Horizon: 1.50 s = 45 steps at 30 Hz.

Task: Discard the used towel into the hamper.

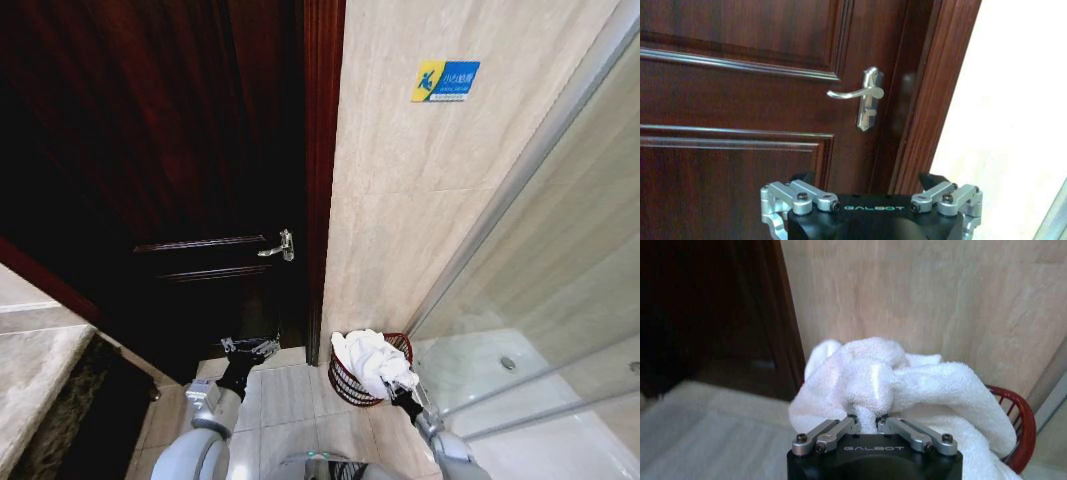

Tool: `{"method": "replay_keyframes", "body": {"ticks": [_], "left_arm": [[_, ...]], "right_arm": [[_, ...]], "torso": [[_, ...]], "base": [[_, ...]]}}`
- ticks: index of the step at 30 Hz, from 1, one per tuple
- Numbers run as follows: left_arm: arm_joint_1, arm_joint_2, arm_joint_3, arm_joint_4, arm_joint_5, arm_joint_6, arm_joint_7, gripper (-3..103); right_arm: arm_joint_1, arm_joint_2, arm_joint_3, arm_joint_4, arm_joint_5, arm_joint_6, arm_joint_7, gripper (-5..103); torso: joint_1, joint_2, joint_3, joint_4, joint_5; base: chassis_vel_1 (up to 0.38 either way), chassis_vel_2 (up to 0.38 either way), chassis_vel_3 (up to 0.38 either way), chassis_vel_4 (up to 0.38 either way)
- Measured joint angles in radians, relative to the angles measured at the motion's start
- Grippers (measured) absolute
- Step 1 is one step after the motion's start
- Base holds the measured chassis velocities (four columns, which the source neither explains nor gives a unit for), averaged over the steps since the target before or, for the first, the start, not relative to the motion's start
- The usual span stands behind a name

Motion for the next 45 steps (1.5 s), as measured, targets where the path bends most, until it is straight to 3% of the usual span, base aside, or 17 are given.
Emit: {"method": "replay_keyframes", "body": {"ticks": [8,20,23,36,45], "left_arm": [[0.0,0.0,0.0,0.0,0.0,0.0,0.0,100],[0.0,0.0,0.0,0.0,0.0,0.0,0.0,100],[0.0,0.0,0.0,0.0,0.0,0.0,0.0,100],[0.0,0.0,0.0,0.0,0.0,0.0,0.0,100],[0.0,0.0,0.0,0.0,0.0,0.0,0.0,100]], "right_arm": [[0.156,-0.009,-0.003,-0.203,-0.099,0.022,0.02,8],[0.368,0.005,-0.05,-0.401,-0.235,-0.061,0.127,8],[0.447,0.028,-0.033,-0.489,-0.316,-0.063,0.144,8],[0.431,0.077,-0.071,-0.525,-0.337,-0.125,0.184,8],[0.403,0.066,-0.059,-0.49,-0.284,-0.13,0.191,5]], "torso": [[0.0,0.0,0.0,0.0,0.0],[0.0,0.0,0.0,0.0,-0.0002],[0.0,0.0,0.0,0.0002,-0.0001],[0.0,0.0,0.0,0.0002,0.0003],[0.0,0.0,0.0,0.0002,0.0002]], "base": [[0.0,0.0,0.0,0.0],[0.0,0.0,0.0,0.0],[0.0,0.0,0.0,0.0],[0.0,0.0,0.0,0.0],[0.0,0.0,0.0,0.0]]}}
